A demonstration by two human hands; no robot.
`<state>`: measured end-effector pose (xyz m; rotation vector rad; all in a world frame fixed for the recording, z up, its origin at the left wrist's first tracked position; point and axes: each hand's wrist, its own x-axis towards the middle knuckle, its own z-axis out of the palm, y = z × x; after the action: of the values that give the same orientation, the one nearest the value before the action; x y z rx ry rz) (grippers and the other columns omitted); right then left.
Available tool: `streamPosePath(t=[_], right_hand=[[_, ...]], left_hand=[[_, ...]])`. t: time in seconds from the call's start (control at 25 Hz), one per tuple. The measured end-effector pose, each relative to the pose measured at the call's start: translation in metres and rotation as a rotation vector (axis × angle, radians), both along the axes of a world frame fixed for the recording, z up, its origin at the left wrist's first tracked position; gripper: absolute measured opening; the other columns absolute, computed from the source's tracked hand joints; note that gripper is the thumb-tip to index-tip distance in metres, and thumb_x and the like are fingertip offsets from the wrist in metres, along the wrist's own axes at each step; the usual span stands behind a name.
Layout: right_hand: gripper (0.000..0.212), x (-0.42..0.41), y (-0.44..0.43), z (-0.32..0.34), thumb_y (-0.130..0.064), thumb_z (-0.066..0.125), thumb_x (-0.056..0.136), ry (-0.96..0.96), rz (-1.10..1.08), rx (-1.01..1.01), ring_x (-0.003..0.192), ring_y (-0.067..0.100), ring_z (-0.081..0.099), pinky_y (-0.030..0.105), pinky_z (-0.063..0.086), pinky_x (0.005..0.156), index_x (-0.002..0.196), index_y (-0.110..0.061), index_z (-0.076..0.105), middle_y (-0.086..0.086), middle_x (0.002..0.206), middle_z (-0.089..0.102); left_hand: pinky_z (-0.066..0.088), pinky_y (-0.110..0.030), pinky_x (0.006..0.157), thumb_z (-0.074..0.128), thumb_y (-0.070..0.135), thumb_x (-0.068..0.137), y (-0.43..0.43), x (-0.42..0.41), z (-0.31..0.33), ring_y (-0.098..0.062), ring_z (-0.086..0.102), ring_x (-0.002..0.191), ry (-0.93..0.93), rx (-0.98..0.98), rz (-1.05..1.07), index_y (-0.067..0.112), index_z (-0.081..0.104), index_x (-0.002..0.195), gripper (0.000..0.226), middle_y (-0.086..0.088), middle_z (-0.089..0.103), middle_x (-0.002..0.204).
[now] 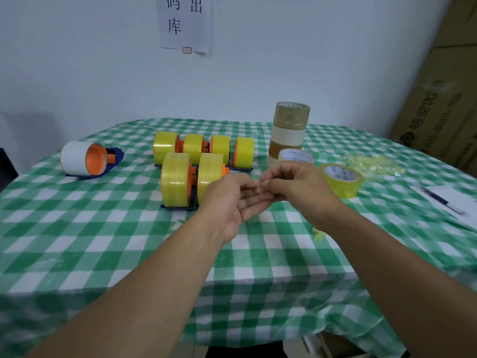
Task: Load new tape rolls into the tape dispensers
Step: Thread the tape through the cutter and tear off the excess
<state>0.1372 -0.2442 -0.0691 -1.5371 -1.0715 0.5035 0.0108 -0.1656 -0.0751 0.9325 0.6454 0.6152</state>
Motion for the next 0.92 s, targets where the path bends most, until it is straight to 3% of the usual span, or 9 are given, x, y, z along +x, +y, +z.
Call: streamPosePath(t=[0.16,0.28,0.4,0.56,0.68,0.92], right_hand=[[0.006,0.001,0.001,0.01,0.002,0.068,0.087,0.23,-0.043,-0.199,0.057,0.013,0.057,0.024,0.051,0.05,0.085,-0.003,0.065,0.006,0.066,0.063],[0.013,0.002,0.0,0.014,0.0,0.069,0.086,0.136,-0.084,-0.309,0.053,0.013,0.052,0.024,0.047,0.049,0.075,-0.005,0.064,0.008,0.066,0.058],[0.012,-0.003,0.002,0.013,0.002,0.067,0.084,0.015,-0.171,-0.318,0.05,0.013,0.051,0.025,0.045,0.046,0.076,-0.006,0.061,0.007,0.062,0.056],[0.014,-0.006,0.005,0.009,0.009,0.059,0.085,0.188,-0.164,-0.264,0.049,0.017,0.049,0.025,0.044,0.045,0.078,-0.003,0.062,0.012,0.062,0.054],[0.013,-0.008,0.005,0.008,0.009,0.059,0.09,0.353,-0.119,-0.18,0.057,0.02,0.058,0.026,0.053,0.05,0.081,0.002,0.065,0.017,0.07,0.062],[0.009,-0.002,0.001,0.01,0.003,0.065,0.093,0.368,0.004,-0.109,0.074,0.026,0.07,0.029,0.061,0.067,0.092,0.011,0.069,0.023,0.084,0.07]], left_hand=[[0.063,-0.034,0.069,0.058,0.0,0.091,0.001,0.0,-0.007,-0.03,0.077,0.085,-0.003,0.066,0.009,-0.01,0.068,0.1,0.016,-0.023,0.076,0.094],[0.064,-0.036,0.071,0.062,0.001,0.093,0.0,0.002,-0.011,-0.031,0.076,0.084,0.085,0.215,0.045,-0.007,0.069,0.095,0.011,-0.022,0.076,0.09],[0.064,-0.041,0.074,0.066,0.001,0.09,-0.003,0.007,-0.018,-0.026,0.076,0.077,0.216,0.497,0.096,0.002,0.072,0.083,0.009,-0.017,0.075,0.079],[0.063,-0.043,0.075,0.069,0.005,0.088,-0.003,0.01,-0.023,-0.022,0.075,0.071,0.26,0.679,0.149,0.011,0.074,0.076,0.014,-0.008,0.075,0.071],[0.064,-0.04,0.073,0.068,0.003,0.089,-0.002,0.009,-0.018,-0.027,0.075,0.074,0.237,0.625,0.156,0.009,0.074,0.074,0.017,-0.013,0.075,0.074],[0.064,-0.035,0.07,0.065,0.003,0.091,0.005,0.005,-0.009,-0.03,0.076,0.079,0.18,0.406,0.124,-0.003,0.073,0.089,0.01,-0.019,0.076,0.083]])
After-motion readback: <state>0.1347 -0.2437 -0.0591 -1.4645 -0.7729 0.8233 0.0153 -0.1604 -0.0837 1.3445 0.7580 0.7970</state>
